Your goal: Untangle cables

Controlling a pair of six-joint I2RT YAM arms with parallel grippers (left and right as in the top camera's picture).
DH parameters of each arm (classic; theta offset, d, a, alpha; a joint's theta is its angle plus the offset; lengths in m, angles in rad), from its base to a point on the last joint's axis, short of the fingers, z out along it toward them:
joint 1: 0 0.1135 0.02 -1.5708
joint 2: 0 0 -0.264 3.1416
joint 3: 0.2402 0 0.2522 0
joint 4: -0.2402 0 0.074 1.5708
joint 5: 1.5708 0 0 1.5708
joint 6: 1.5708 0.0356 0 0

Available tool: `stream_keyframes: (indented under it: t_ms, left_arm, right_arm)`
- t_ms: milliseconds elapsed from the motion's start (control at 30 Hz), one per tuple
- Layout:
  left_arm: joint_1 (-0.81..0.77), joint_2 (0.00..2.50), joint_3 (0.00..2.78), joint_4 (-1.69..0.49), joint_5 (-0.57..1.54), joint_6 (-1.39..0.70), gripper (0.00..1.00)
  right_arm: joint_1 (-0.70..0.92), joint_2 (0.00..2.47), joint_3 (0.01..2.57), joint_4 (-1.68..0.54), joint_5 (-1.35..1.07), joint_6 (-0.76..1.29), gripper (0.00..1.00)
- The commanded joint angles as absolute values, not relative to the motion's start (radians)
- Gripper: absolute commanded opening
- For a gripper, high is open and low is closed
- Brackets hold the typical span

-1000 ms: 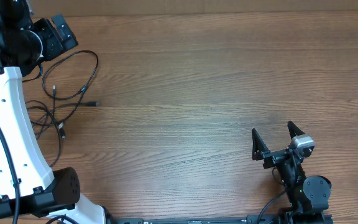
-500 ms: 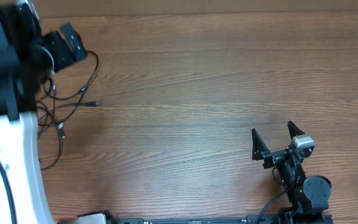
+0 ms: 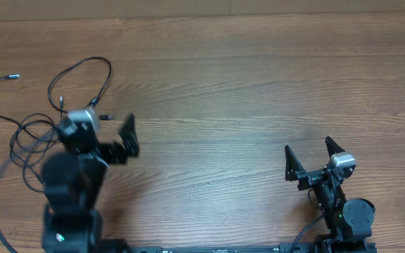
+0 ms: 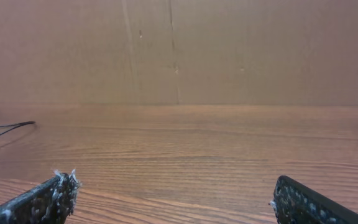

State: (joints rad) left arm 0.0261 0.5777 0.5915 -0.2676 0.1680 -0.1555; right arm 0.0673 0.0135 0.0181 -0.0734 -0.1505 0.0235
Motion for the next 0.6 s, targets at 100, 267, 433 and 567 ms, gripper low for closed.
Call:
stream_keyframes:
  t_ms: [100,267,433,567]
  left_arm:
    - [-0.001,0.337,0.284,-0.088,0.112,-0.074,1.0]
    - [-0.001,0.176,0.136,-0.058,0.072,-0.073,0.99]
    - [-0.001,0.056,0.053,-0.058,0.038,-0.038,1.0]
    - [-0.001,0.003,0.004,-0.055,-0.012,0.005,1.0]
  right_arm:
    - [0.074,0.003,0.008,-0.068,-0.15,0.03,1.0]
    - [0.074,0.003,0.008,-0.068,-0.15,0.029,1.0]
    - [0.074,0.003,0.008,-0.068,-0.15,0.03,1.0]
    - [0.074,0.003,0.008,-0.068,-0.15,0.03,1.0]
